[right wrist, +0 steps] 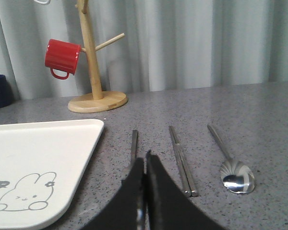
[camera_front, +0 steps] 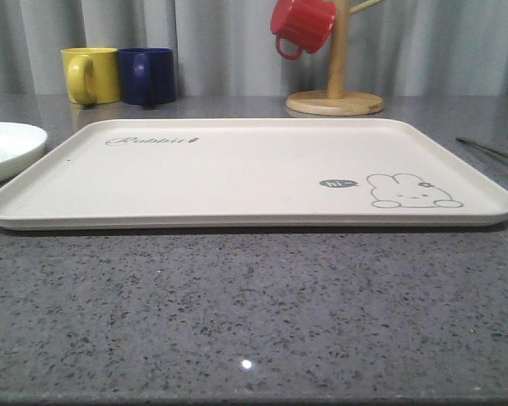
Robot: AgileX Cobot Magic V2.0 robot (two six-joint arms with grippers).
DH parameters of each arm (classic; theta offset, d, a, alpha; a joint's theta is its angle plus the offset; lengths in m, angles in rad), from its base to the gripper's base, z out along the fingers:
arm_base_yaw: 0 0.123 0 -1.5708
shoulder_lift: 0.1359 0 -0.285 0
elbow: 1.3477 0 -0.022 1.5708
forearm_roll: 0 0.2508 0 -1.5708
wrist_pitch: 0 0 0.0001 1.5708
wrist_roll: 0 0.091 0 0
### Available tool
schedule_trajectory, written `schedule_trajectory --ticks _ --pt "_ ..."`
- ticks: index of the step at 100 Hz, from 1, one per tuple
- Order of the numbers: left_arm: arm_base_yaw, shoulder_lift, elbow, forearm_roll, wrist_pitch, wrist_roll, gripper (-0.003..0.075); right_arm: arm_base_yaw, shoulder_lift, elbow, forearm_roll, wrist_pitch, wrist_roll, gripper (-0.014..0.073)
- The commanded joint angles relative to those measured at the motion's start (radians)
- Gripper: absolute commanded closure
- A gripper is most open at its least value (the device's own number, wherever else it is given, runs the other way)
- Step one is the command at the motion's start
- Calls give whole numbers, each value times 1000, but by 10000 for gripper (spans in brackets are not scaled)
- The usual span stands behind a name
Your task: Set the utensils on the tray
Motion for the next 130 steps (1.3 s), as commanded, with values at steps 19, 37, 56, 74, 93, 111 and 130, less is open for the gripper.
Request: schedule_trajectory --ticks 19,37,56,74,93,111,130 --pt "2 -33 28 -1 -83 -12 739 -4 -15 3 2 -83 -5 662" --pt "2 -33 18 -1 -83 -12 739 -4 -15 3 2 -83 -5 662" --pt "2 -20 -85 -63 -46 -12 739 -4 -15 3 2 -83 -5 662" --pt "2 66 -279 -97 98 -12 739 -4 -15 3 2 -83 -5 662" --pt "2 262 -530 -82 327 -12 739 -4 -15 3 2 -83 -5 662" --pt "2 486 -752 -56 600 -2 739 -4 -15 3 2 -83 -5 662" --pt "2 684 -901 -55 745 3 739 -4 -15 3 2 -83 -5 662"
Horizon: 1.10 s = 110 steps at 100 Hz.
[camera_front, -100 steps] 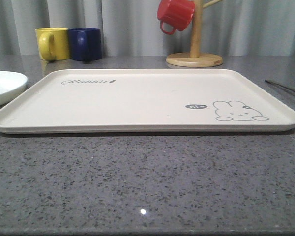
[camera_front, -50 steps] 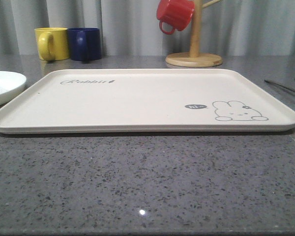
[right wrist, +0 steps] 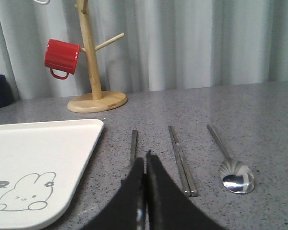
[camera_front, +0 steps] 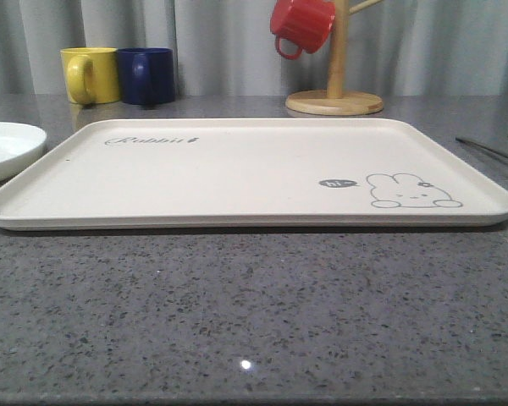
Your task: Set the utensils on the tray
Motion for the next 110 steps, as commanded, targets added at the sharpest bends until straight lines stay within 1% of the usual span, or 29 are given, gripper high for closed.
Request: schedule_trajectory --ticks 1,15,30,37,44,48,49,51,56,58,61,63,68,82,93,110 --pt "2 89 -82 5 -2 1 739 -4 -15 3 2 -83 -5 662" --pt "2 185 -113 5 14 1 739 -4 -15 3 2 -83 -5 662" --pt "2 236 -113 5 14 1 738 -4 -15 3 2 -83 -5 662" --pt "2 240 -113 5 14 1 713 -4 -15 3 2 -83 -5 662" --pt "2 244 -113 5 14 1 622 -4 -15 3 2 -83 -5 662" --pt "2 244 -113 5 16 1 540 -4 -15 3 2 -83 -5 662" --pt "2 244 -113 5 16 1 509 -4 -15 3 2 -83 -5 662" --pt "2 244 -113 5 17 1 477 -4 -15 3 2 -83 -5 662" --pt "2 244 -113 5 17 1 351 -4 -15 3 2 -83 -5 662" --pt "2 244 -113 5 17 1 321 -4 -15 3 2 -83 -5 662" --pt "2 244 -113 5 17 1 258 -4 -15 3 2 -83 -5 662" --pt "2 244 -113 0 18 1 227 -4 -15 3 2 -83 -5 662" --pt "2 244 -113 -8 35 1 185 -4 -15 3 2 -83 -5 662" --pt "2 254 -113 -6 39 1 190 -4 -15 3 2 -83 -5 662" --pt "13 304 -140 10 41 -10 190 -4 -15 3 2 -83 -5 662" --pt "111 449 -226 0 60 -6 190 -4 -15 3 2 -83 -5 662"
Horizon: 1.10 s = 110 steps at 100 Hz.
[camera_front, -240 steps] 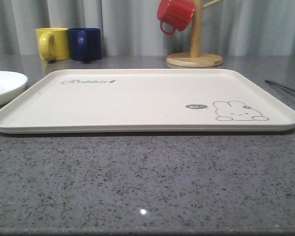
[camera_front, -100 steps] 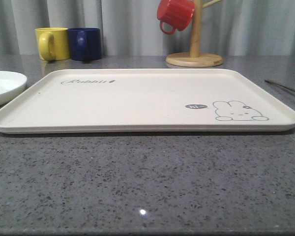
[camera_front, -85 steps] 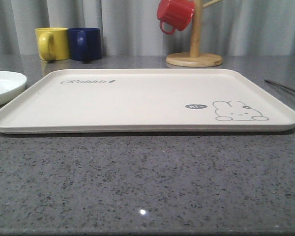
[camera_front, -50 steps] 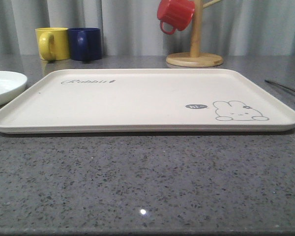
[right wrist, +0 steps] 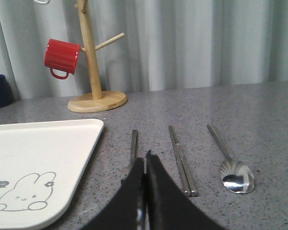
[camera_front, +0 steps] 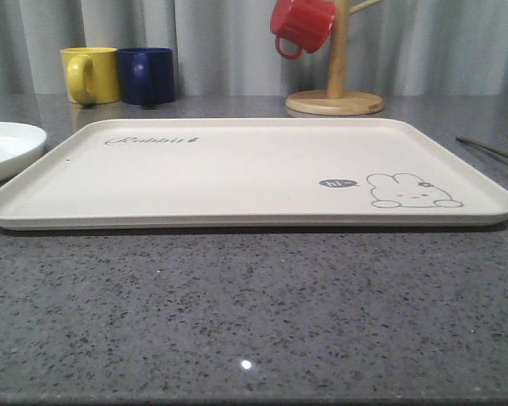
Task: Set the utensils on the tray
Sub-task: 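Lower the open left gripper to the white plate's rim and grasp it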
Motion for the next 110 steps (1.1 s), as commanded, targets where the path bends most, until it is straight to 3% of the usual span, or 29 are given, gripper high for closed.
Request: schedule_trajectory --ticks 1,37,59,110 --pt "52 73 -74 -1 -41 -6 190 -4 -15 3 2 -83 -5 662" --pt "210 428 -302 -157 61 186 191 -4 -15 3 2 -83 -5 662" --pt "218 568 -382 -168 85 206 191 -4 -15 3 2 -83 -5 662" --pt "218 690 -385 -169 88 209 209 -4 -15 3 2 -83 -5 662"
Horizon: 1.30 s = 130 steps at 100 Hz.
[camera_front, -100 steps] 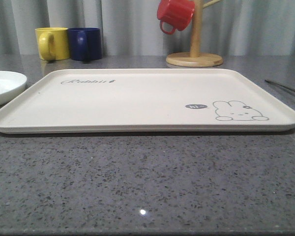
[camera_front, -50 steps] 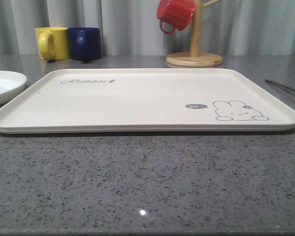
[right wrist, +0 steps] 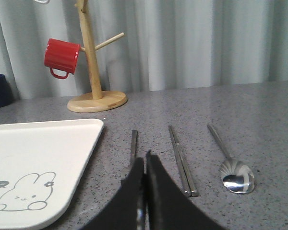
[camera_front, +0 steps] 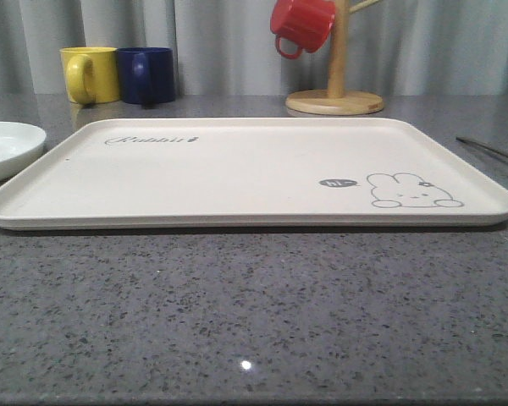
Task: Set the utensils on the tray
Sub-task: 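Lower the open left gripper to the white plate's rim and grasp it, then lift the white plate with the left gripper and carry it onto the tray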
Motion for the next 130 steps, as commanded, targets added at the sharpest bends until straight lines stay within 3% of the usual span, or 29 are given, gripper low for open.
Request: schedule_trajectory --ticks 1,20,29,45,71,105,130 --pt "1 -23 -29 -15 -17 2 210 -4 -15 3 2 -83 -5 662" --pt "1 -9 -27 -16 -10 23 311 -4 -15 3 2 -83 -5 662" --pt "1 -9 -27 -23 -6 37 437 -4 -15 3 2 -83 -5 662" --pt "1 -9 -27 -36 0 67 741 -4 -15 3 2 -83 -5 662" --pt "21 -57 -32 -62 -6 79 739 -4 -15 3 2 -83 -5 662" --pt "117 -200 -50 -315 7 223 739 -4 -15 3 2 -83 -5 662" --pt "45 -220 -50 -441 37 282 739 -4 -15 3 2 -83 -5 662"
